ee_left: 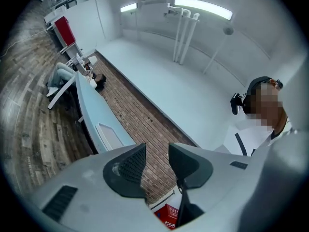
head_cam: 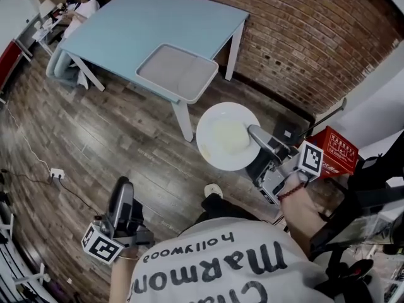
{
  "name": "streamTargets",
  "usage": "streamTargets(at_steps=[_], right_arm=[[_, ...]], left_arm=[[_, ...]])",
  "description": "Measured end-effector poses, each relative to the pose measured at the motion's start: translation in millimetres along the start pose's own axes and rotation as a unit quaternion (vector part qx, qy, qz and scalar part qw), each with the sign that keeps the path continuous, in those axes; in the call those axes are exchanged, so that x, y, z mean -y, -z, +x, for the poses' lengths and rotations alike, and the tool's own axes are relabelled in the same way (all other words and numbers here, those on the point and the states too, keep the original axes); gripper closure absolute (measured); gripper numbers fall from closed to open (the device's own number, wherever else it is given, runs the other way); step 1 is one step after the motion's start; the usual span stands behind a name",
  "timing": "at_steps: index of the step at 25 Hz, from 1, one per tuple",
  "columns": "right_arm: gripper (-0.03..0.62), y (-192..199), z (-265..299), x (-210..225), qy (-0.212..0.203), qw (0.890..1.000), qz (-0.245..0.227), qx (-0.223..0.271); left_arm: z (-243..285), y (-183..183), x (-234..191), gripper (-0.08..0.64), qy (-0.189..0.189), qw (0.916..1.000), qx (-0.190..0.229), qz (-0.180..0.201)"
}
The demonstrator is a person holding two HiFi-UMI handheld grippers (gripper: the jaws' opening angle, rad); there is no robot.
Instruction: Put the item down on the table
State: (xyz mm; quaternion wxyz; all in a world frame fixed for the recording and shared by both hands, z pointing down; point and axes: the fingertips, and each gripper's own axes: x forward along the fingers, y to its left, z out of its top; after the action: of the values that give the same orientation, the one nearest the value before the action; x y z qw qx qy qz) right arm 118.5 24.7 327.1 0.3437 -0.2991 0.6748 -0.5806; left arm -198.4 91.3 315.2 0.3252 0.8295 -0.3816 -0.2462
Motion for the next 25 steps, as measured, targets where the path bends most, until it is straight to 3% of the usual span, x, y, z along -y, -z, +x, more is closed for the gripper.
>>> streamTargets(at_steps=[9,25], right_arm=[[0.552,-62,27,19,0.012,1.0,0.006,-0.013],[0.552,-123,63,54,0.023,0.999,0.005,-0.043]], left_arm=[[74,4,-7,0.411,-0.003,1.0,-0.003,0.003],[121,10,-19,0.411,-0.029,0.9992,0.016,0.02]])
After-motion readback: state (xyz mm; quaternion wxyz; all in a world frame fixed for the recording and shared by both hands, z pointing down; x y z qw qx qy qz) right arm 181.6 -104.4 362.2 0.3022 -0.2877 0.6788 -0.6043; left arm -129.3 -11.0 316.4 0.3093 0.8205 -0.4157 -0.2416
